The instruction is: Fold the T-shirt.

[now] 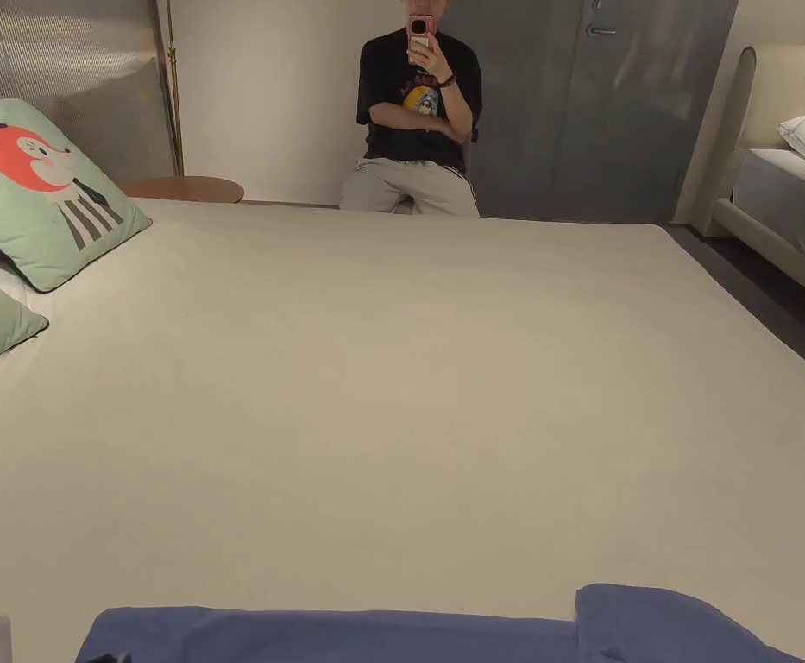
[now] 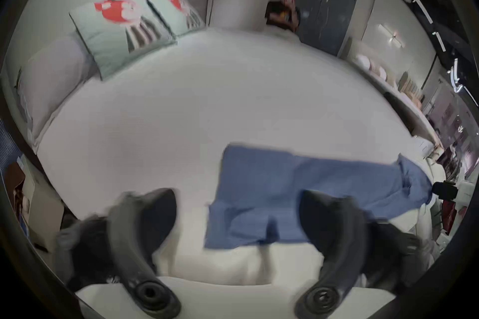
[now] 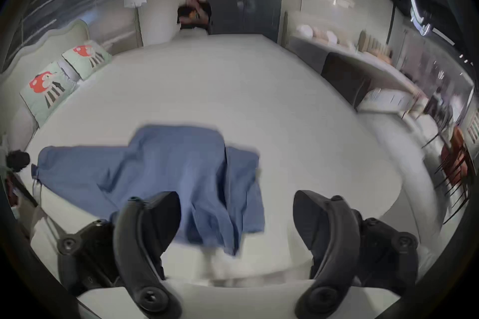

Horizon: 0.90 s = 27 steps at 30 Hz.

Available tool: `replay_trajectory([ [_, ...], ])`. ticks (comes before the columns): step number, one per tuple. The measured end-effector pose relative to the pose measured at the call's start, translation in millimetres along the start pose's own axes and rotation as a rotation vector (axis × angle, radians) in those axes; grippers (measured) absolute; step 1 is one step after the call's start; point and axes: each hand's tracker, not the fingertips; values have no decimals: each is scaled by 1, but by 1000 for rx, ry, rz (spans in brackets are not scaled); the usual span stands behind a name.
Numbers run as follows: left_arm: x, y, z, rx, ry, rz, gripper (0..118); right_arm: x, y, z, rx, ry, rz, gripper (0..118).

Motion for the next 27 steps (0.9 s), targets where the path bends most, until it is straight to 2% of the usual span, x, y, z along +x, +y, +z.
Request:
replay_trajectory([
  [2,22,14,17,137,-13,-39,110,-15,18,12,117,-8,-6,92],
  [8,82,48,36,391,12,-123,109,-66,59,28,374,-47,-43,93],
  [11,98,54,38,422,-16,-129,101,-86,68,30,429,-49,-74,91],
  [13,106,56,40,449,-5,-133,70,-96,72,33,457,-45,-80,67],
  [14,108,57,41,456,8,-140,49,-100,72,33,476,-45,-78,47],
  [15,110,57,40,462,25,-151,19,-103,73,34,497,-47,-74,18],
  [16,110,58,40,466,38,-154,4,-109,73,36,517,-63,-64,4],
  [17,108,58,40,471,32,-152,1,-112,74,38,539,-75,-53,1],
  [22,85,62,37,423,-47,-125,0,-125,76,39,552,-48,-17,0],
  [25,40,70,25,314,-179,54,0,-131,75,38,544,-42,-5,0],
  [27,9,71,12,233,-207,153,1,-135,74,37,535,-38,0,0],
])
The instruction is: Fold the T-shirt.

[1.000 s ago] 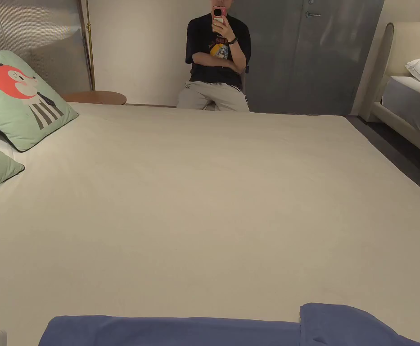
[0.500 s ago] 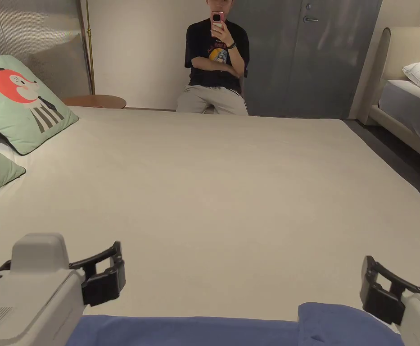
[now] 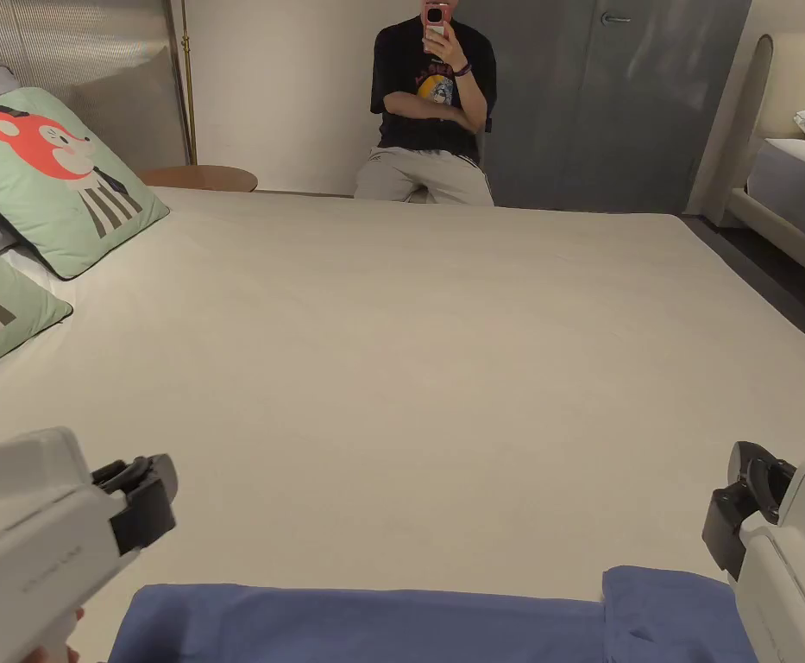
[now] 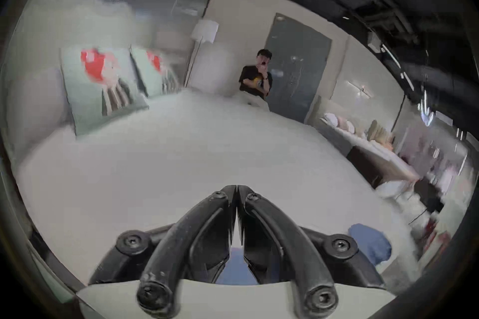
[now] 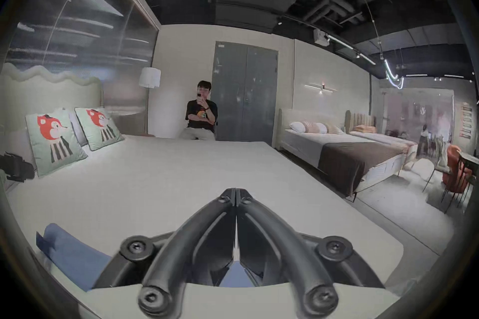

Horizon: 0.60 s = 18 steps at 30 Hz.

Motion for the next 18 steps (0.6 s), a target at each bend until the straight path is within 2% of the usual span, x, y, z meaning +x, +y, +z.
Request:
replay_trajectory([
  [2,-42,-1,-9,-91,-49,81,1,-5,-2,0,-14,5,9,0],
  [5,-97,-5,-20,-255,-196,252,3,-12,-4,0,-35,12,24,0],
  [6,-115,-9,-23,-303,-233,298,20,-15,-4,-1,-43,15,30,0],
  [7,-124,-12,-26,-338,-255,310,49,-17,-4,-1,-48,18,35,0],
  [9,-143,-22,-31,-327,-204,299,109,-25,-5,-1,-59,20,55,0],
  [12,-169,-32,-40,-386,-246,426,110,-34,-5,0,-65,25,74,0],
  [16,-186,-55,-62,-479,-394,588,110,-49,-8,-1,-82,40,95,0],
  [18,-177,-67,-71,-517,-435,587,110,-56,-9,-1,-86,49,110,0],
])
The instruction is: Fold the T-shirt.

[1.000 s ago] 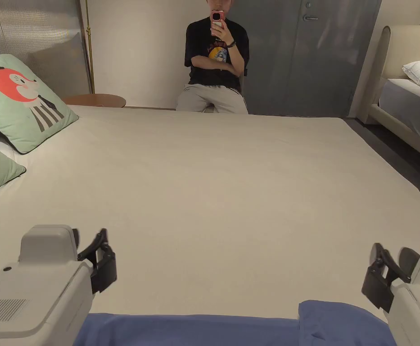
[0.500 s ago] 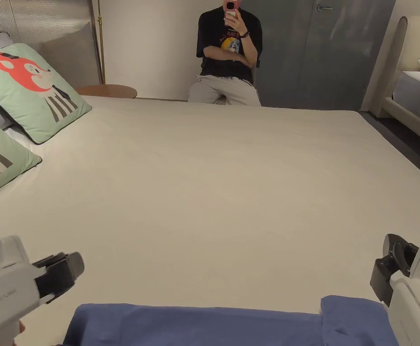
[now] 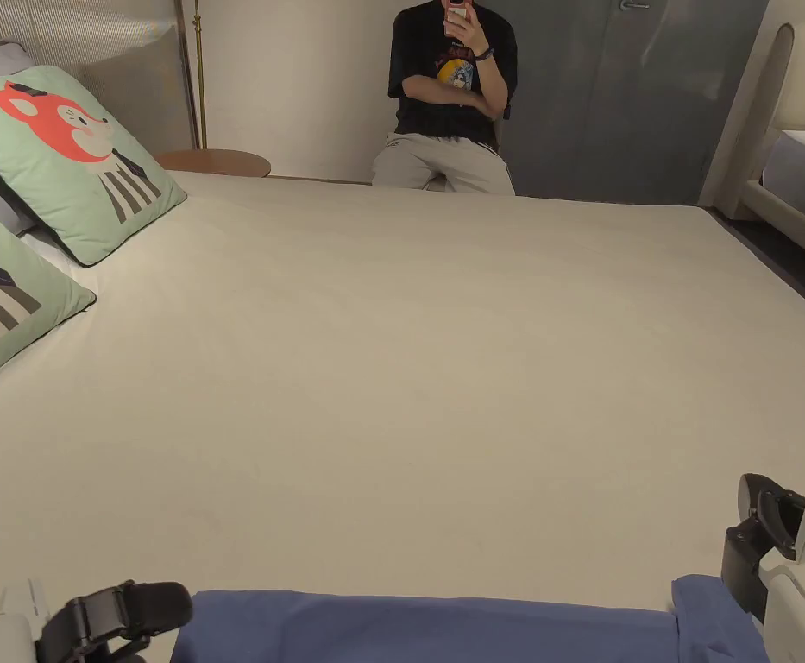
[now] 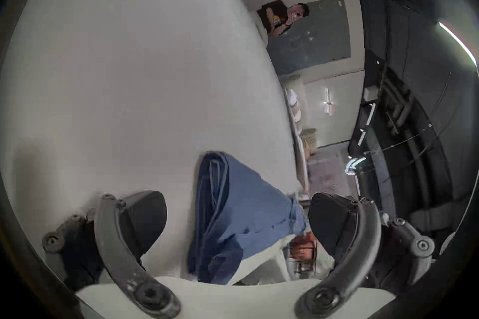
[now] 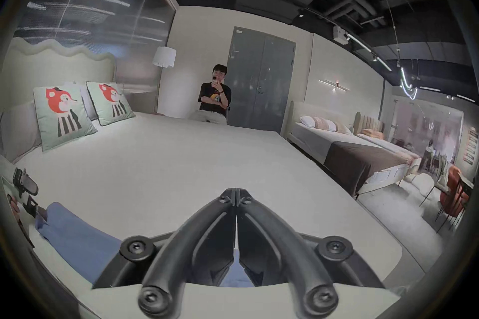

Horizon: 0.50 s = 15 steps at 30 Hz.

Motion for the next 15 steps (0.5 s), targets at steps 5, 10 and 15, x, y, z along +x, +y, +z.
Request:
replay_trajectory([
  [5,9,-3,-24,-63,-106,40,110,-8,5,1,-1,16,7,0],
  [10,20,-13,-45,-120,-91,1,81,-11,8,2,6,22,4,0],
  [15,8,-17,-57,-148,116,-2,6,-13,10,4,10,28,3,0],
])
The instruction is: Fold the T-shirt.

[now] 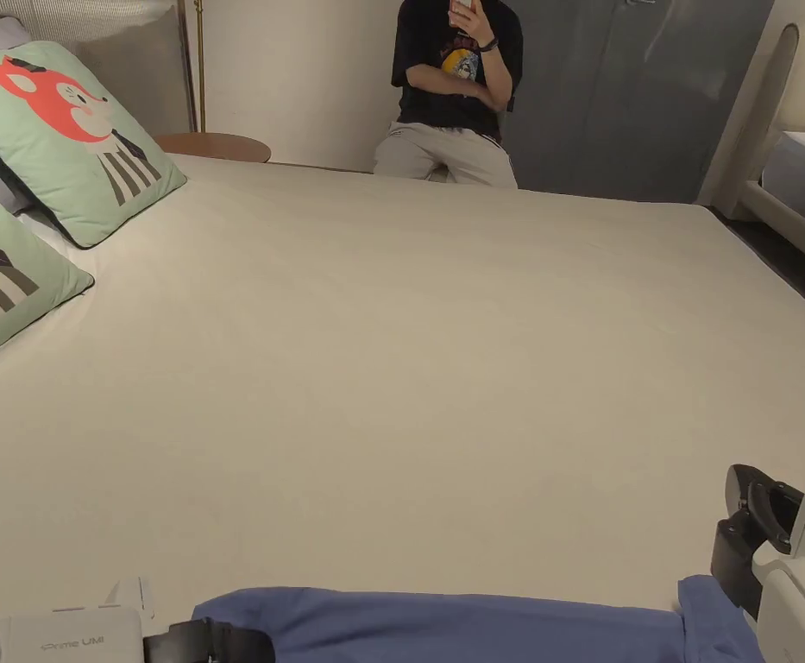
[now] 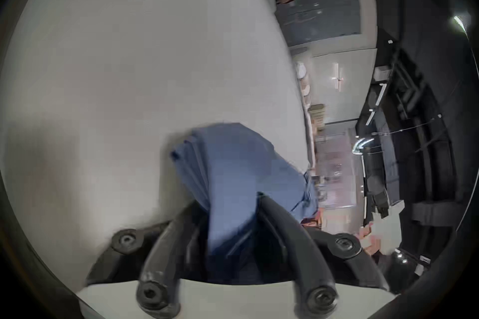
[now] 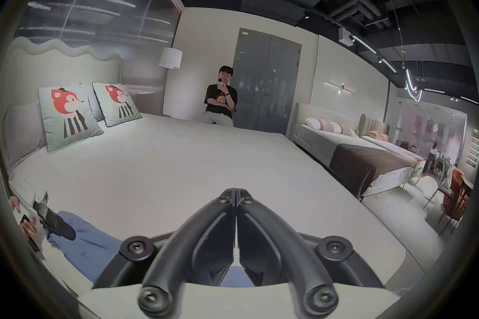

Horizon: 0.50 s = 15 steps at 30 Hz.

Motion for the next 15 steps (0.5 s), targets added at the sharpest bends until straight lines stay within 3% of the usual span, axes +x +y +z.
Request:
replay_trajectory([
  [1,0,1,10,19,-111,30,6,0,1,1,1,1,1,0],
  [4,6,3,26,50,2,-24,6,2,2,2,2,-3,3,0],
  [11,-23,21,122,256,118,47,6,7,1,1,2,-3,-19,0],
  [15,-6,16,139,248,187,15,6,2,-6,-7,-17,14,-46,0],
])
